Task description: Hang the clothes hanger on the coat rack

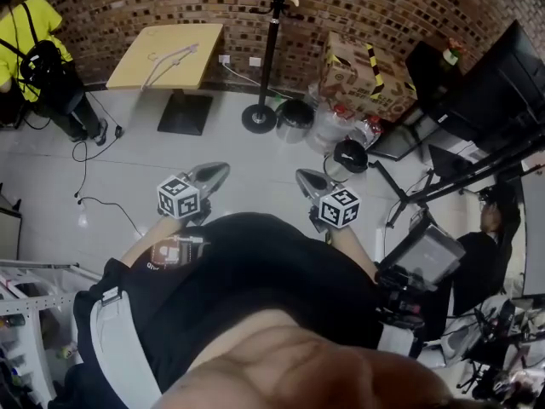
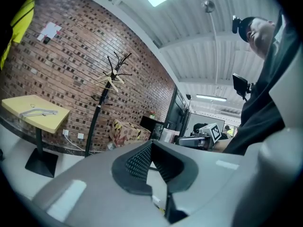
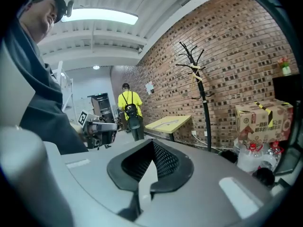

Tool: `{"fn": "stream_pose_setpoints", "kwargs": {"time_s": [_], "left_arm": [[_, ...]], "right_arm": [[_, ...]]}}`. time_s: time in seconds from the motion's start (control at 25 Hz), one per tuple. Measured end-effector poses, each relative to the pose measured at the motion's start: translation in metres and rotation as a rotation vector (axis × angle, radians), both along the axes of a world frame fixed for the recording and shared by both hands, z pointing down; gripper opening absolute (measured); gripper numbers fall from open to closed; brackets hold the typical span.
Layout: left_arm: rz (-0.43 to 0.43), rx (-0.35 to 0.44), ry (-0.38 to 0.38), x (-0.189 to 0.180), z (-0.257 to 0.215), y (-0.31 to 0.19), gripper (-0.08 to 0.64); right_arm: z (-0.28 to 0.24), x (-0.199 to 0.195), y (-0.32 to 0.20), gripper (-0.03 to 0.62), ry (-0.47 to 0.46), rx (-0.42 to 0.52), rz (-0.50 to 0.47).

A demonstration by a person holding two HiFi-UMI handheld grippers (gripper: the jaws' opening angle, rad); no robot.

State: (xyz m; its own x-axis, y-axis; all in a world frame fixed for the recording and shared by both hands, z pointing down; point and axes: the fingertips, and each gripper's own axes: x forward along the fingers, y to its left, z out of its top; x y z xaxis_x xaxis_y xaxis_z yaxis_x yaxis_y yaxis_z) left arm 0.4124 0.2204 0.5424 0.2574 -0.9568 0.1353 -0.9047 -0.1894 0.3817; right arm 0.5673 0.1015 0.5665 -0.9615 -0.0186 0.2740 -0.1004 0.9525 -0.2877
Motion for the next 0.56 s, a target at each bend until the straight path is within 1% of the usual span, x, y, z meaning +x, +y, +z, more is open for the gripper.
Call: {"fn": "stream_pose_setpoints", "kwargs": {"time_s": [0.2,0.36,0.56], "left_arm": [[-0.042,0.004,-0.002,-0.015,-0.006,0.014,0.002],[-0.041,0.016,-0.016,-0.024,-0.011,0.023,0.002],[-0.044,0.016,-0.014,-0.031,-0.013,0.028,0.002]], "right_arm": [[-0.007,-0.010,0.011,0.011,0.004,0.031,-0.031],[-0.010,-0.020,0.023,0.011,0.007,0.048,-0.042],[-0.011,-0.026,0.027,0.011,0.015,0.053,-0.048]]}}
